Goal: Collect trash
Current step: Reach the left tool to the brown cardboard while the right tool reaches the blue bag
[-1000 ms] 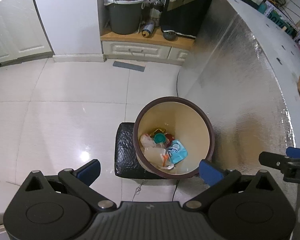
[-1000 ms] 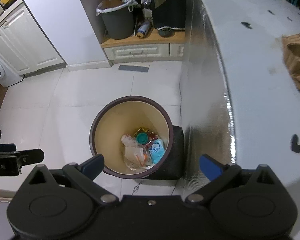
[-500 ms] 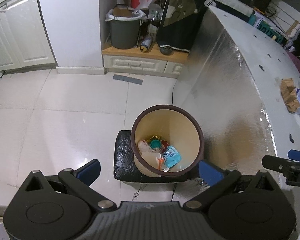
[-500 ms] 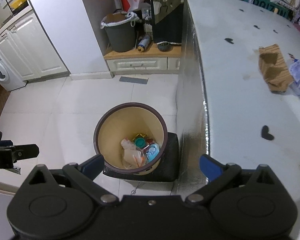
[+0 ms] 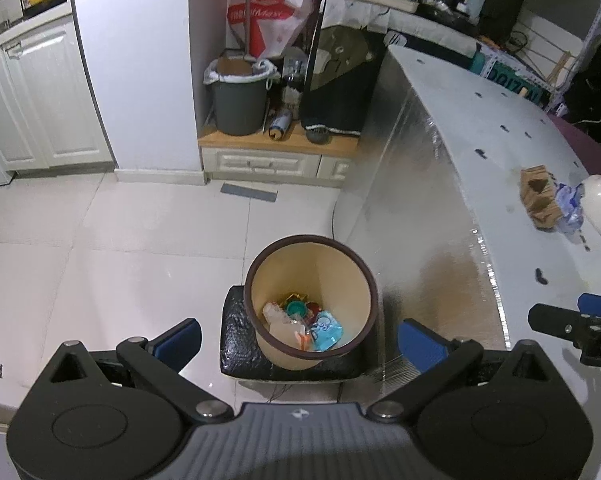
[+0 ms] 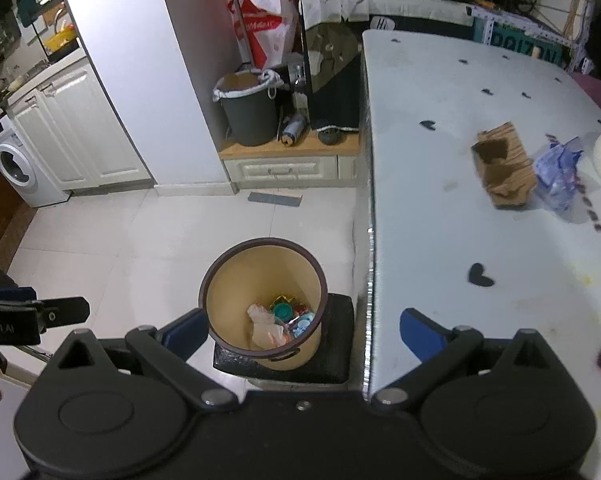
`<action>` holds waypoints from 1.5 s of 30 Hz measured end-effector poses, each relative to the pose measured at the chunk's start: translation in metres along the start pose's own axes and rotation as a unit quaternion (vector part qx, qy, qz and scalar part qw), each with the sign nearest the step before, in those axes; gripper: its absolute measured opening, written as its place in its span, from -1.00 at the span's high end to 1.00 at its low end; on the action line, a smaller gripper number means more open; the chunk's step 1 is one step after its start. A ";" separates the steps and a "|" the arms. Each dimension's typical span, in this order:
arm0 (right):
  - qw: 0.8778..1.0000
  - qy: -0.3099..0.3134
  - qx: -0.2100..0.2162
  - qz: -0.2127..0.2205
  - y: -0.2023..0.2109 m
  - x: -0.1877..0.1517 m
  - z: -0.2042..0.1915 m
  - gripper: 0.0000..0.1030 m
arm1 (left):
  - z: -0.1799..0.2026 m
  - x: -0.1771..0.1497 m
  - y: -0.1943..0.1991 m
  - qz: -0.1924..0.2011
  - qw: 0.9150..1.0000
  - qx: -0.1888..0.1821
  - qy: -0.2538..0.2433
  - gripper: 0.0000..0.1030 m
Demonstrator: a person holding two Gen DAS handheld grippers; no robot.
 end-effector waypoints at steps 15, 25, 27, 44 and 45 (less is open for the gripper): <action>0.999 -0.011 0.001 0.035 0.039 -0.010 0.100 -0.99 | 0.108 -0.006 0.019 0.047 0.999 -0.002 -0.017 -1.00; 0.999 -0.023 0.009 0.045 0.038 -0.011 0.182 -0.99 | 0.188 -0.010 0.002 0.055 0.998 -0.003 -0.023 -1.00; 0.998 -0.025 0.010 0.048 0.036 -0.010 0.199 -0.99 | 0.204 -0.009 -0.005 0.054 0.998 -0.006 -0.023 -1.00; 0.994 -0.090 -0.021 0.064 -0.032 0.045 0.325 -1.00 | 0.303 0.033 -0.076 0.064 0.997 -0.030 -0.044 -1.00; 0.992 -0.102 -0.018 0.066 -0.038 0.052 0.330 -1.00 | 0.305 0.036 -0.079 0.067 0.996 -0.033 -0.045 -1.00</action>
Point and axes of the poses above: each gripper's, at about its wrist camera, not at the fingertips, and y roughly against the way its jaws point, z to its right, x to its top, the point moved 7 cm from there along -y, roughly the way its jaws point, and after that the axes turned 8 degrees about -x, right-handed, at the moved point
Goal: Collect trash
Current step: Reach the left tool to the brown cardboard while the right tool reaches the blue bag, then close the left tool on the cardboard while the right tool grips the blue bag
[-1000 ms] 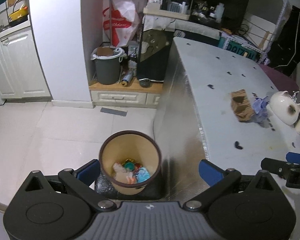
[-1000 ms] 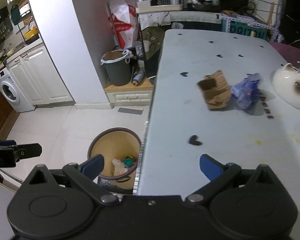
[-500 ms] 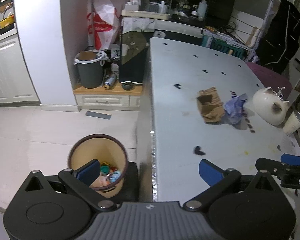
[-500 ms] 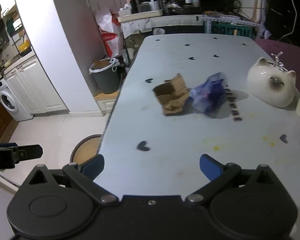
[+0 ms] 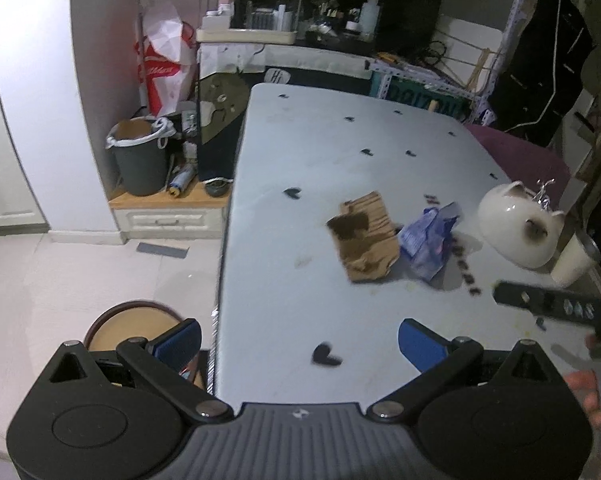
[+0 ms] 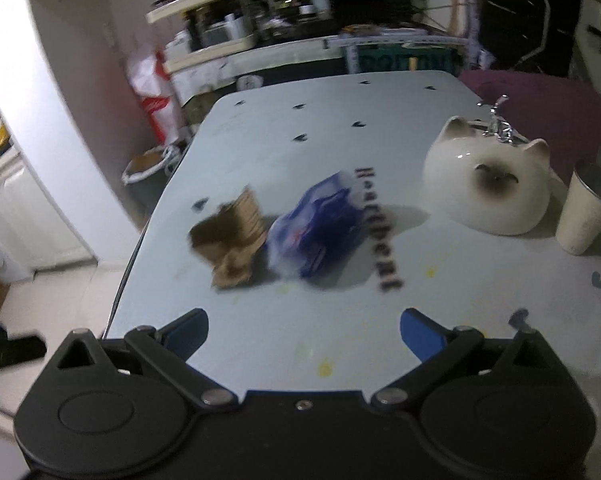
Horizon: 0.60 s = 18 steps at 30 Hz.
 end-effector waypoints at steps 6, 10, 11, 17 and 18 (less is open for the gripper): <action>0.998 -0.068 0.002 0.000 -0.048 0.034 0.005 -0.78 | 0.011 0.014 -0.025 0.013 0.999 -0.028 0.013 -1.00; 0.993 -0.114 0.010 -0.007 -0.077 0.043 0.000 -0.53 | 0.013 0.018 -0.048 0.007 0.998 -0.044 0.033 -1.00; 0.992 -0.126 0.011 -0.008 -0.083 0.044 -0.001 -0.46 | 0.013 0.020 -0.054 0.008 0.998 -0.048 0.038 -1.00; 0.984 -0.174 0.027 -0.016 -0.120 0.045 -0.005 -0.10 | 0.011 0.028 -0.084 0.011 0.993 -0.081 0.090 -0.92; 0.983 -0.177 0.029 -0.023 -0.125 0.043 -0.005 0.00 | 0.010 0.028 -0.089 0.009 0.991 -0.086 0.100 -0.90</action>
Point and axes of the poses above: each gripper's, at about its wrist camera, not at the fingertips, and y roughly against the way its jaws point, z to its right, x to its top, the point moved 7 cm from there along -y, roughly the way its jaws point, and after that the axes turned 8 degrees about -x, right-handed, at the moved point
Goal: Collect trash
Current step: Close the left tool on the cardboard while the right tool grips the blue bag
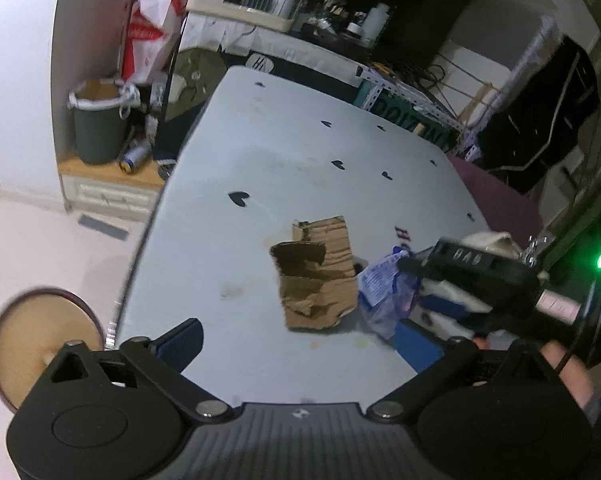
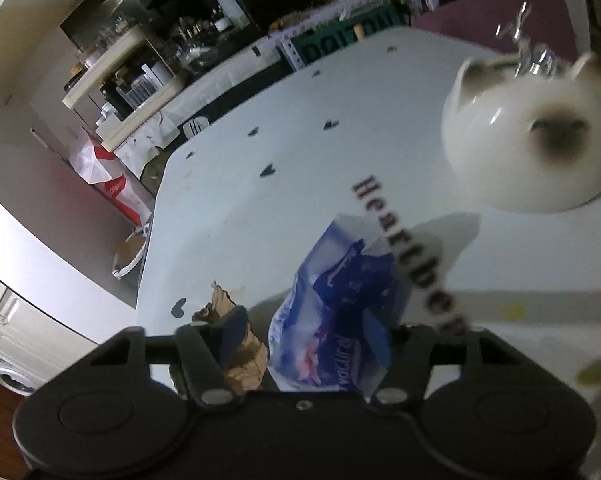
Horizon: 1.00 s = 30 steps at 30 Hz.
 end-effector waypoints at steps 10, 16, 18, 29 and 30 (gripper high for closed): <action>0.999 0.019 0.027 -0.008 0.016 -0.015 0.026 0.67 | 0.002 0.012 -0.056 -0.003 1.000 -0.002 -0.015 -0.89; 0.999 0.036 0.025 -0.013 0.044 -0.031 0.045 0.70 | 0.020 0.009 -0.089 -0.009 0.995 0.018 -0.093 -0.89; 0.999 0.047 0.020 -0.013 0.052 -0.036 0.050 0.70 | 0.027 0.003 -0.100 -0.013 0.991 0.032 -0.130 -0.89; 0.990 0.120 0.060 -0.052 0.099 -0.071 0.061 0.71 | 0.029 0.001 -0.140 0.005 0.982 0.110 -0.151 -0.89; 0.988 0.127 0.067 -0.059 0.103 -0.075 0.062 0.71 | 0.028 0.003 -0.140 0.009 0.982 0.116 -0.150 -0.89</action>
Point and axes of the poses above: each gripper's, at about its wrist camera, not at the fingertips, and y roughly against the way its jaws point, z to its right, x to its top, the point moved 7 cm from there along -y, roughly the way its jaws point, and after that the axes turned 8 degrees about -x, right-handed, at the moved point
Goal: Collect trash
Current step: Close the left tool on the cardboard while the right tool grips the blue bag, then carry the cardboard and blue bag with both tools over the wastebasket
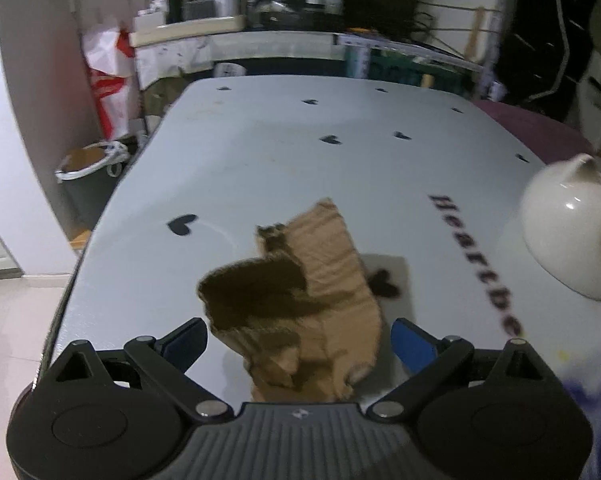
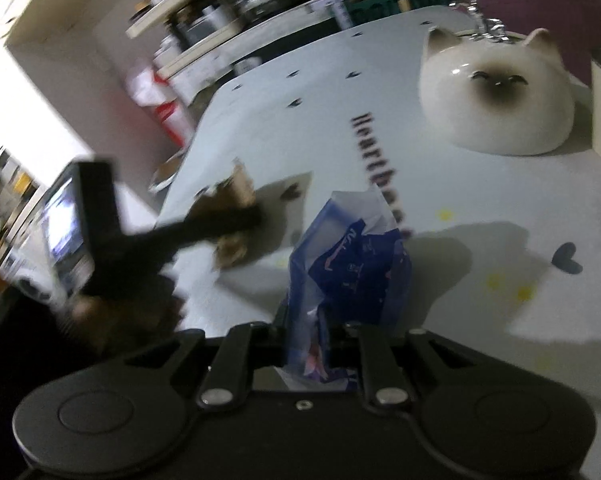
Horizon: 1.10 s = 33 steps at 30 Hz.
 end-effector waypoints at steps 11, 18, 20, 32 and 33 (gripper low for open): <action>0.998 -0.006 -0.069 -0.014 0.018 -0.023 0.019 -0.07 | -0.005 0.005 -0.013 0.001 1.000 -0.002 -0.021 -0.65; 0.995 -0.038 -0.094 -0.002 0.003 -0.009 0.001 -0.51 | -0.001 0.007 -0.006 0.013 0.999 -0.008 -0.044 -0.39; 0.993 -0.037 -0.111 -0.004 -0.006 -0.006 -0.003 -0.52 | -0.002 0.008 -0.003 0.014 0.999 -0.014 -0.042 -0.26; 0.985 -0.032 -0.164 -0.041 -0.033 -0.021 0.006 0.24 | -0.009 -0.004 0.020 -0.008 0.999 -0.047 -0.022 -0.07; 0.985 -0.035 -0.162 -0.040 -0.031 -0.021 0.008 0.28 | -0.010 -0.006 0.023 -0.011 0.999 -0.049 -0.020 -0.07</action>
Point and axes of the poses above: each gripper's, at about its wrist camera, not at the fingertips, and y roughly against the way its jaws point, z to its right, x to its top, the point moved 7 cm from there along -y, roughly the way its jaws point, and after that the axes turned 8 degrees about -x, right-handed, at the moved point
